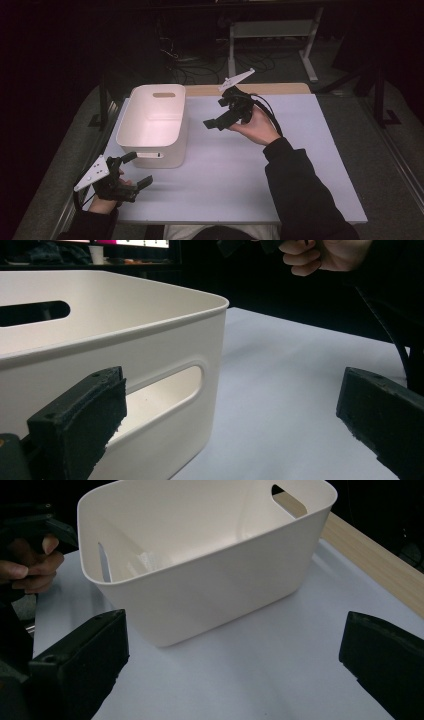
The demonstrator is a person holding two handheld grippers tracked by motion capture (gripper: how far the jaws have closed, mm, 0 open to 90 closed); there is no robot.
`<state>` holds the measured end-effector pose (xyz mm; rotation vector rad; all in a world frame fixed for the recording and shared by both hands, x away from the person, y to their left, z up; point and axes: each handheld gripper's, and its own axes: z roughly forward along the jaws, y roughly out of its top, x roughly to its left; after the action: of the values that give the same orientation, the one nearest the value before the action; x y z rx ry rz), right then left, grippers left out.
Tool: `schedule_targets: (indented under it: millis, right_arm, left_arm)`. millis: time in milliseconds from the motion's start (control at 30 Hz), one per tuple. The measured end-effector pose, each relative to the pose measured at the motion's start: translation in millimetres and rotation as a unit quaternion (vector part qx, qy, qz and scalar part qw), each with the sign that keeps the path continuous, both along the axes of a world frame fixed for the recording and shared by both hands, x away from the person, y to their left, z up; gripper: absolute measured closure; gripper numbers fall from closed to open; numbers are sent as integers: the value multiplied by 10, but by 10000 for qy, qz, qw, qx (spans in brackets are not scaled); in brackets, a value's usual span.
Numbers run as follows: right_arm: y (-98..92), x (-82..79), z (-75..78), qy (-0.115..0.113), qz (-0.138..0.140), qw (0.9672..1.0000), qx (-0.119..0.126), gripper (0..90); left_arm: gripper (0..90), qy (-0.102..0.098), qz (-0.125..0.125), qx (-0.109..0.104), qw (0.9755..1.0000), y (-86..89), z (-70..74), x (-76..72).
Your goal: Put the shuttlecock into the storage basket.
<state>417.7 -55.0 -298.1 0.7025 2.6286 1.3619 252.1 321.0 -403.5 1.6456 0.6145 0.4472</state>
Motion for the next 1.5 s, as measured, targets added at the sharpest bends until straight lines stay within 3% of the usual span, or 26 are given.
schedule_targets:
  millis: [767, 1133, 1500]
  right_arm:
    - [-262, -85, -151, -4, -170, 9998, 96, 0]
    - [-562, -192, -306, 8, -370, 9991, 204, 0]
    - [-704, -258, -412, 35, -465, 9987, 215, 0]
  left_arm:
    - [0, -1, 4, 4, 10000, 1, 0, 3]
    - [0, -11, 5, 16, 10000, -2, 0, 2]
    - [0, -10, 9, 17, 10000, -3, 0, 3]
